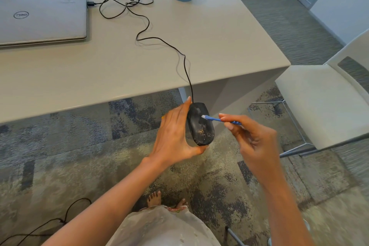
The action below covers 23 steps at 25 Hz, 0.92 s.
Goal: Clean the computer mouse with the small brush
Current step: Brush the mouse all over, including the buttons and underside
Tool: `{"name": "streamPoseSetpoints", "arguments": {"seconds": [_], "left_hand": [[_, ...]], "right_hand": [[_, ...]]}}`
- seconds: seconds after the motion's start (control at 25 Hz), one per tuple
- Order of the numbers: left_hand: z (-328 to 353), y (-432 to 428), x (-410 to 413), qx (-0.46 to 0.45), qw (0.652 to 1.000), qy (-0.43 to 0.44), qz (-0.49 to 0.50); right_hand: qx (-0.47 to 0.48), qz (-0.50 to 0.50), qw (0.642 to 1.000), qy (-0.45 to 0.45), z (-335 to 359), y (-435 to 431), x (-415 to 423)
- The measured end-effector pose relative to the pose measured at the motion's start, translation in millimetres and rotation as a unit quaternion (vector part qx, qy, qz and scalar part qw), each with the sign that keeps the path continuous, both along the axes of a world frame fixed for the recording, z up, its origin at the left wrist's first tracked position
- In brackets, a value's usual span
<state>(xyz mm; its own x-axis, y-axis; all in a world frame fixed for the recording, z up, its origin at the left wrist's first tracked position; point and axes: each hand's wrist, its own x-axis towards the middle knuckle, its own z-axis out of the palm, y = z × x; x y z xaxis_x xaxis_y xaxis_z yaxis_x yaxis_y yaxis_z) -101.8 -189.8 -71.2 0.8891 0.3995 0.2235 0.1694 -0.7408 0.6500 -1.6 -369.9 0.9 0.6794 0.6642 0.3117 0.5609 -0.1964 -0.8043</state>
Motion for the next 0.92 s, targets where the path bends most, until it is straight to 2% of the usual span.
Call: {"name": "streamPoseSetpoints", "arguments": {"seconds": [0.32,0.52,0.68,0.8,0.92], "left_hand": [[0,7,-6,0.019,1.000,0.009,0.018],[2,4,-8,0.021,1.000,0.010,0.010],[6,0,-8,0.021,1.000,0.012,0.000],[7,4,-10,0.027,0.999,0.014,0.010],[8,8,-12,0.033,0.999,0.019,0.020]], "right_hand": [[-0.041,0.049,0.998,-0.021,-5,-11,-24],[0.009,0.020,1.000,-0.001,5,-8,-20],[-0.016,0.044,0.996,-0.071,1,7,-22],[-0.039,0.085,0.992,-0.084,-7,4,-30],[-0.059,0.084,0.991,-0.091,-10,-6,-36]]}}
